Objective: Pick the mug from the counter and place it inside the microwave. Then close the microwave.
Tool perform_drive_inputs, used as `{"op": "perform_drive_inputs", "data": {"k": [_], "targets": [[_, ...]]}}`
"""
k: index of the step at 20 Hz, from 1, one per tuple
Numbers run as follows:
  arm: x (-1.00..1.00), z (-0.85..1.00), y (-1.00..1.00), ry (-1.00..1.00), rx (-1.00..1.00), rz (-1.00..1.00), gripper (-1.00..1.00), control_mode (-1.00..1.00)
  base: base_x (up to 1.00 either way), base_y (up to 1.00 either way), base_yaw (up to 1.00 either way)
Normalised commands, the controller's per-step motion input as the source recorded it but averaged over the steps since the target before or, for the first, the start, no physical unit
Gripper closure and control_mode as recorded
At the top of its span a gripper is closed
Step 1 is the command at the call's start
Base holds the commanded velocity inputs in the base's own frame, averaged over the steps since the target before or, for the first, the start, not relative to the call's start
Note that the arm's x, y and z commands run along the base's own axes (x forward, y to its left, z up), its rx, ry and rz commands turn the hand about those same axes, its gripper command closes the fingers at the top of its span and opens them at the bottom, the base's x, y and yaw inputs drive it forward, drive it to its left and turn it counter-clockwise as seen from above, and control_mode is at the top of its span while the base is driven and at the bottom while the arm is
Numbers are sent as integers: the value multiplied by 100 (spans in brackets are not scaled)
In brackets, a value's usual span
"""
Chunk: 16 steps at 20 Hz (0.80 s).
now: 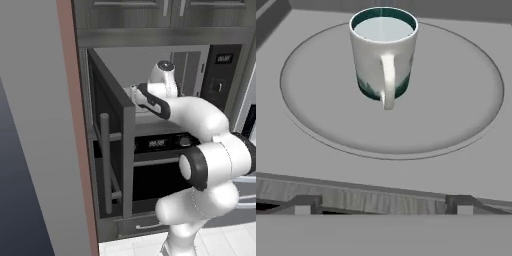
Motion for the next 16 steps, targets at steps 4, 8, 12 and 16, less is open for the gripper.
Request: {"op": "perform_drive_inputs", "data": {"k": [4, 8, 12, 16], "targets": [[-93, 4, -3, -5, 0, -5, -100, -100, 0, 0, 0], [-76, 29, -15, 0, 0, -3, -100, -100, 0, 0, 0], [-75, 34, -21, 0, 0, 0, -100, -100, 0, 0, 0], [-66, 28, -24, 0, 0, 0, -100, -100, 0, 0, 0]]}}
